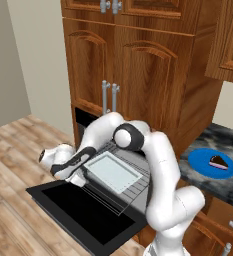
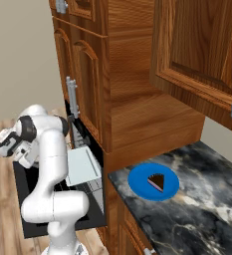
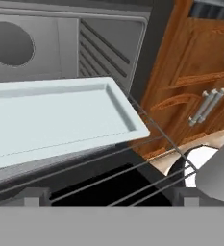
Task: Take the baked cake out of the oven and place it on the plate for cooling. Then close the oven door.
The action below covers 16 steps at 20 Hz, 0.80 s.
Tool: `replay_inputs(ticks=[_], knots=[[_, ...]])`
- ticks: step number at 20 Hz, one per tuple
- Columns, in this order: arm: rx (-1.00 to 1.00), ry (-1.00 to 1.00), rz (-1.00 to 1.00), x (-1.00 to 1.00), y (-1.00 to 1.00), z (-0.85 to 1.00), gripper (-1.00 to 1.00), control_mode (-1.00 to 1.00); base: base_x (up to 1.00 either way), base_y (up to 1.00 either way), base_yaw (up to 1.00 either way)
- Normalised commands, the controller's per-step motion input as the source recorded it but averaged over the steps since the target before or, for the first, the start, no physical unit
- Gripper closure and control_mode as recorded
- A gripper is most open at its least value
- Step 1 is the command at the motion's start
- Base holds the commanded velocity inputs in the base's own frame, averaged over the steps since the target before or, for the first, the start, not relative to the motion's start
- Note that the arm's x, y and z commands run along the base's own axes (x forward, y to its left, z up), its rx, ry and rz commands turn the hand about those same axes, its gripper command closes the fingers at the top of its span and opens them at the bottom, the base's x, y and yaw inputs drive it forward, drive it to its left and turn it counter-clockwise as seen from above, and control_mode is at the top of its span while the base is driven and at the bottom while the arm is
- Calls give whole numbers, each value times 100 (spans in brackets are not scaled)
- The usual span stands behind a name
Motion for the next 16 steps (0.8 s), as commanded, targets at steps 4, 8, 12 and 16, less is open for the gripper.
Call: replay_inputs(ticks=[4, 8, 12, 16], knots=[[-4, 0, 14, 52, 0, -82, -100, -100, 0, 0, 0], [0, 0, 11, 71, 0, -57, -100, -100, 0, 0, 0], [0, 2, 8, 76, 0, -63, -100, -100, 0, 0, 0], [0, 6, 7, 59, 0, -74, -100, -100, 0, 0, 0]])
